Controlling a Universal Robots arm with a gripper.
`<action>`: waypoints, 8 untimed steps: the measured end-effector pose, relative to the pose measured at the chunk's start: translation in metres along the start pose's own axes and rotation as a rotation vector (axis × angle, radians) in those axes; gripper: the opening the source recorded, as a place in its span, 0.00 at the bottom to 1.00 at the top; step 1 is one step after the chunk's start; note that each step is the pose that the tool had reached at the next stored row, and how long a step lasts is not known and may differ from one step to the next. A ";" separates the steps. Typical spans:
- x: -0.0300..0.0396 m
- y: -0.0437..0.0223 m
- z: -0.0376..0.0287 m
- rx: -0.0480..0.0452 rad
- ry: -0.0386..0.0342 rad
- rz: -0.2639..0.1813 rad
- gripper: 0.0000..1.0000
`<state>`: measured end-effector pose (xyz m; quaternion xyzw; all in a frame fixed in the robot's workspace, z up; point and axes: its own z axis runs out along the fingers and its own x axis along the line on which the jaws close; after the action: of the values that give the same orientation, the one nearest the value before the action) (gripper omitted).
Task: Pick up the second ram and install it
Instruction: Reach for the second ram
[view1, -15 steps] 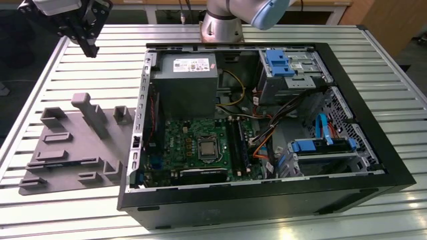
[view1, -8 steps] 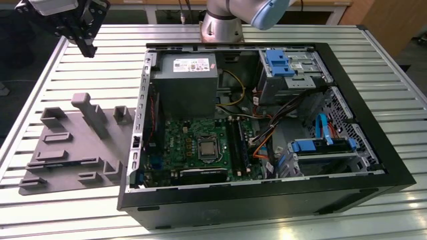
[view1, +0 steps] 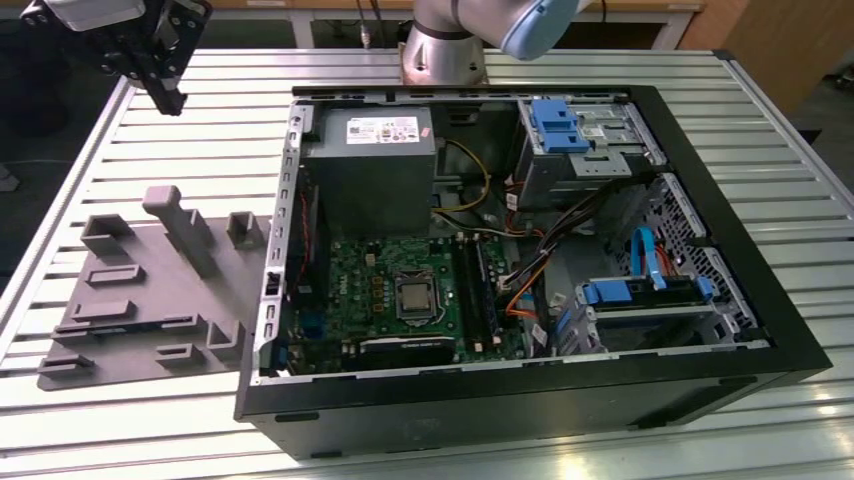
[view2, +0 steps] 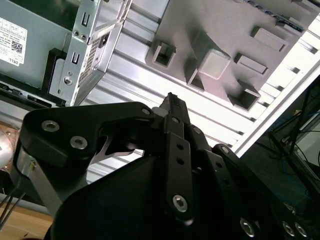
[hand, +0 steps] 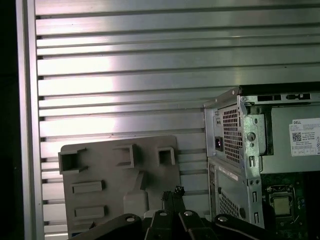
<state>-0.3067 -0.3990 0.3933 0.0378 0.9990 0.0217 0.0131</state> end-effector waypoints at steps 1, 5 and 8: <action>0.0009 -0.0001 0.0000 0.0000 0.0000 0.000 0.11; 0.0044 -0.0003 -0.0001 0.0000 0.0000 0.000 0.11; 0.0069 -0.0005 -0.0002 0.0000 0.0000 0.000 0.11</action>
<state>-0.3136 -0.3989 0.3933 0.0379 0.9990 0.0217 0.0130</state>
